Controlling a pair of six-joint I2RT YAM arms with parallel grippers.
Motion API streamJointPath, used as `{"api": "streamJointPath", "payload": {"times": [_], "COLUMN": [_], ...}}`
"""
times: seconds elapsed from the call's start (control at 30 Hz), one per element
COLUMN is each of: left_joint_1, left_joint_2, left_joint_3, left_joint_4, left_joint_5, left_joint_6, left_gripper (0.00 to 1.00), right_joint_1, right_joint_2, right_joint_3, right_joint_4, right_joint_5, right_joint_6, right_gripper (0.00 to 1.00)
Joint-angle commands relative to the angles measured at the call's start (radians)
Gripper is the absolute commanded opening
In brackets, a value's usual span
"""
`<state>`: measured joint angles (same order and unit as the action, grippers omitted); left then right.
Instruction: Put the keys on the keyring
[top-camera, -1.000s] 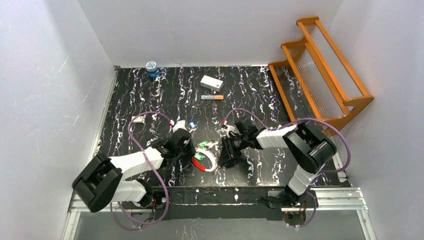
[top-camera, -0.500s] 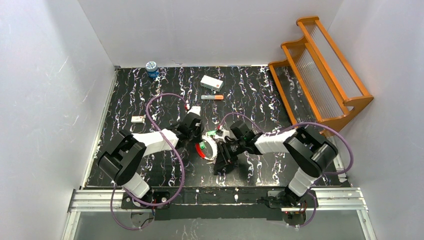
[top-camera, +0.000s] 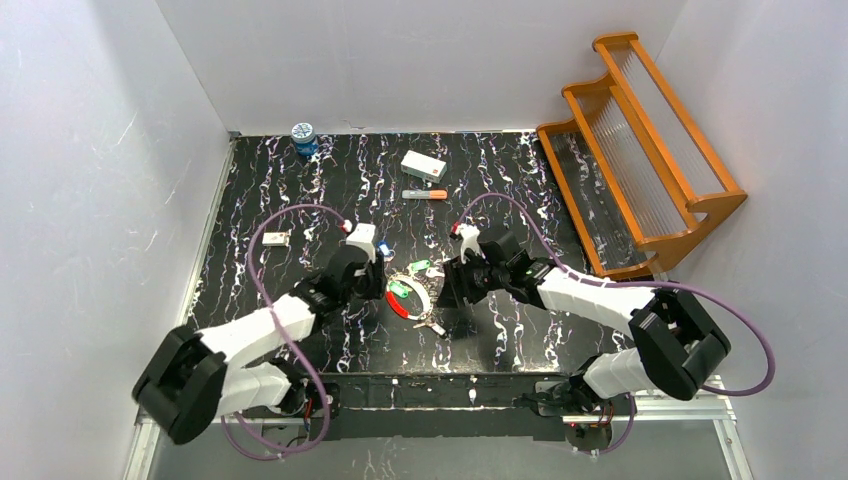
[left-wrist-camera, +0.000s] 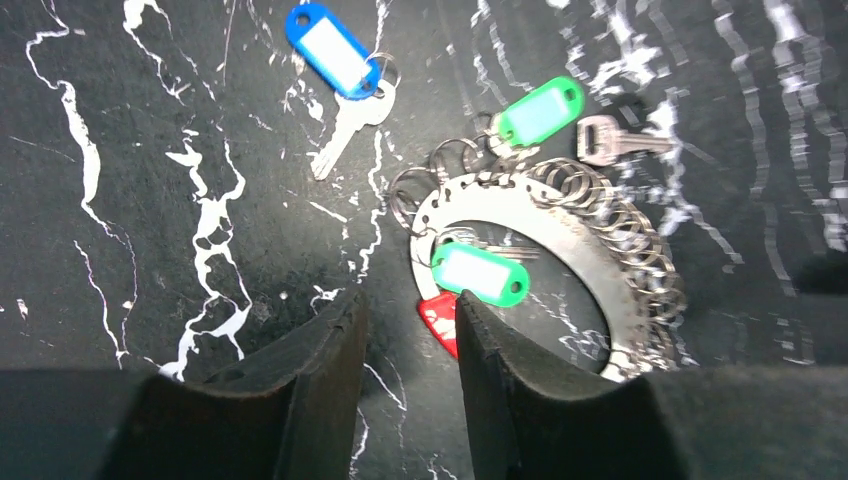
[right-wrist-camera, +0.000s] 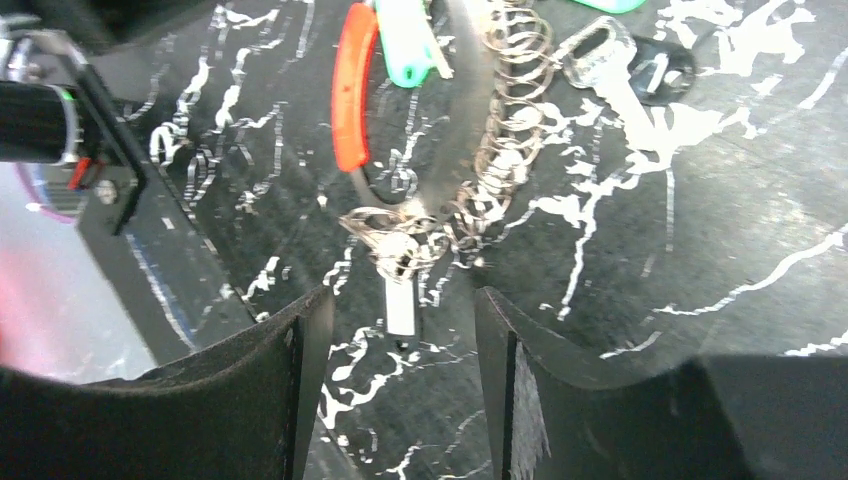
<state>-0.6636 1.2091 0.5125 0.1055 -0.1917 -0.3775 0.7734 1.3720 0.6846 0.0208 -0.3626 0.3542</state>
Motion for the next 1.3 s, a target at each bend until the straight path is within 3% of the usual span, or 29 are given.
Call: {"api": "streamJointPath", "payload": {"times": [0.0,0.27,0.37,0.57,0.8,0.97,1.27], "left_joint_1": [0.003,0.004,0.004,0.004,0.004,0.004,0.004], "left_joint_2": [-0.174,-0.353,-0.371,-0.361,-0.317,-0.295,-0.301], "left_joint_3": [-0.108,-0.264,-0.28,-0.292,-0.284,-0.279,-0.281], "left_joint_4": [0.106,0.203,0.205,0.242,0.26,0.264,0.27], "left_joint_5": [0.048,0.09,0.094,0.12,0.128,0.133,0.124], "left_joint_6": [-0.022,-0.114,-0.13,-0.144,-0.156,-0.162,-0.156], "left_gripper": [0.38,0.44,0.44,0.46,0.46,0.45,0.45], "right_joint_1": [-0.006,-0.005,-0.007,-0.076,-0.176,-0.176,-0.146], "right_joint_2": [-0.001,0.048,0.054,0.106,0.193,0.277,0.348], "right_joint_3": [0.039,0.016,0.008,0.038,-0.025,-0.065,-0.06], "right_joint_4": [-0.046,0.053,0.089,0.113,0.244,0.376,0.426], "right_joint_5": [0.082,-0.004,-0.022,-0.071,-0.303,-0.407,-0.394], "right_joint_6": [-0.134,-0.25,-0.253,-0.078,0.116,0.223,0.264], "right_gripper": [0.62,0.6,0.54,0.48,0.47,0.35,0.3]}}
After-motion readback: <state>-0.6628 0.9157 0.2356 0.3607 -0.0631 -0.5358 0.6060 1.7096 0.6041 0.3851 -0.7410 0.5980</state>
